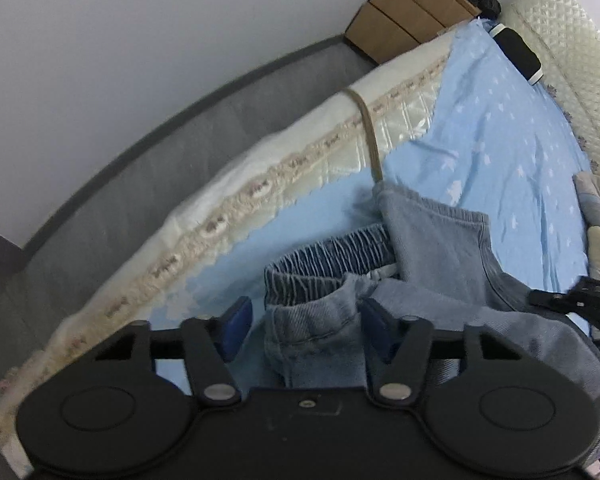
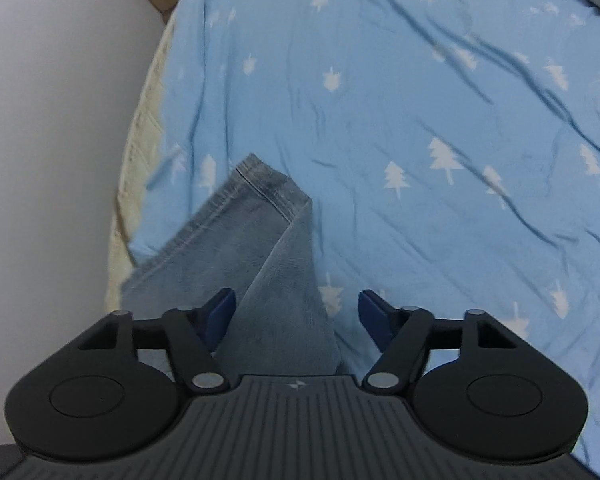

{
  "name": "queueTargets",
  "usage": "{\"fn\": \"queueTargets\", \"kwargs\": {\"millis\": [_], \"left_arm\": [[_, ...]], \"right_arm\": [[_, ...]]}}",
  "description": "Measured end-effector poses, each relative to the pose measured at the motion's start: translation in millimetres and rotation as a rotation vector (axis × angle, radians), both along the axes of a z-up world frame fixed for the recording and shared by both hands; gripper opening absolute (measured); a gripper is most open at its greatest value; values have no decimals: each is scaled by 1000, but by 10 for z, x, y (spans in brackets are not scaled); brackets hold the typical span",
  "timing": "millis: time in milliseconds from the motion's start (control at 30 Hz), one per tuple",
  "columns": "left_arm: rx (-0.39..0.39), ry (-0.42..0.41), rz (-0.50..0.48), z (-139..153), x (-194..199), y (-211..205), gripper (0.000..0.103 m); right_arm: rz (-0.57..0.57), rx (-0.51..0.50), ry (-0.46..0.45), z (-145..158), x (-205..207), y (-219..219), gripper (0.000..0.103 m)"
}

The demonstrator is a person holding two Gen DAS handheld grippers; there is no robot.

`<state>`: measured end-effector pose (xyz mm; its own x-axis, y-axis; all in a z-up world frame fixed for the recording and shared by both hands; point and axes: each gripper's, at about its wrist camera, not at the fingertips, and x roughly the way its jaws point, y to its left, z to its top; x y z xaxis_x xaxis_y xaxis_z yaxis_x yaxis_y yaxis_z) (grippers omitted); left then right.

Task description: Fold clothes

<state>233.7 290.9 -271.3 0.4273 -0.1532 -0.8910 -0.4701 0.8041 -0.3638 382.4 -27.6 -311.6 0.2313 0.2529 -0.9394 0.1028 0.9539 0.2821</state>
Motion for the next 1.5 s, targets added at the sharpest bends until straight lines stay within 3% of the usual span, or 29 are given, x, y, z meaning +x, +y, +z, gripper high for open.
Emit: {"fn": "queueTargets", "kwargs": {"millis": [33,100,167,400,633,800,1000,1267,1500], "left_arm": [[-13,4,4,-24,2,0,35],[-19,-2,14,2,5,-13,22],[-21,-16,25,94,-15,-21,16],[16,-134,-12,747,-168,-366,9],[12,-251,-137,1519,-497,-1065,9],[-2,-292,-224,1889,-602,-1744,9],[15,-324,-342,2163,-502,-2604,8],[35,-399,-575,2407,-240,-3869,8],[11,-437,-767,2283,-118,-4909,8]], "right_arm": [[3,0,16,-56,33,15,54],[-25,33,56,-109,41,-11,13],[-53,48,13,36,-13,-65,3],[-88,103,-230,995,-443,-595,2],[-157,97,-409,1772,-1085,-1630,2],[-320,136,-450,1881,-1458,-2564,2],[-456,194,-431,1667,-1647,-3455,2],[-474,230,-520,1687,-1564,-4313,1],[-466,214,-629,1878,-1506,-5016,1]]}}
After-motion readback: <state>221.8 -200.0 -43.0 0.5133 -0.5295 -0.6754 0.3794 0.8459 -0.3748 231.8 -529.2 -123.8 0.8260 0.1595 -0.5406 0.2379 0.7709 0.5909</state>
